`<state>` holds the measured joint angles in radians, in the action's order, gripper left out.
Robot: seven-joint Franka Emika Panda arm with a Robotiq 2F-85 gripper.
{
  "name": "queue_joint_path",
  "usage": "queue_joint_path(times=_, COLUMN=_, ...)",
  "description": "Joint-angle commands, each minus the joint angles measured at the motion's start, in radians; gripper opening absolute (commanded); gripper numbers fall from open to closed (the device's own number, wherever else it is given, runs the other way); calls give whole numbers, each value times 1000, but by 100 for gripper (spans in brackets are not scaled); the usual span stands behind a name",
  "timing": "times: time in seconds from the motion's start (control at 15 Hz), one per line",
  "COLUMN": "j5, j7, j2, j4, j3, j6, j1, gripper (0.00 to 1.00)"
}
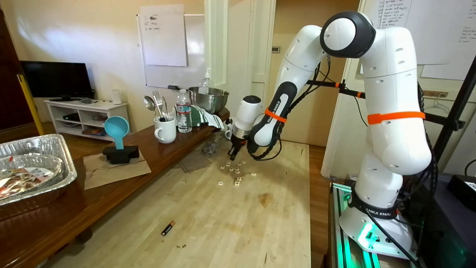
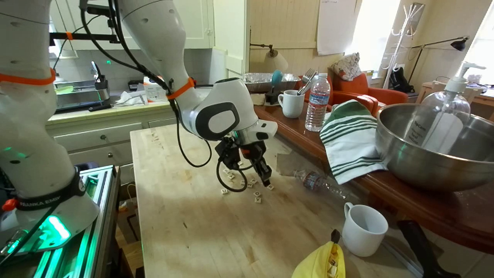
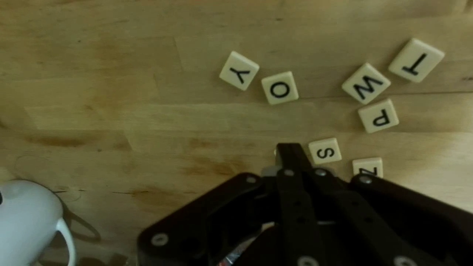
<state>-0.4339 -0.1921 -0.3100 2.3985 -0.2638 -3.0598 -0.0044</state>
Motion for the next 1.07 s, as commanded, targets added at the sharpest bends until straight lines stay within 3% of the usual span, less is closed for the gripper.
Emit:
queue_joint_path(times=0.0, j5=22, j7=-12, j2=-61, j4=-54, j3=7, j6=-31, j1=-11, gripper=0)
queue_joint_path(times=1.0, j5=197, j7=89, j2=-162, j4=-148, j3=15, j6=-21, j1=43, gripper=0)
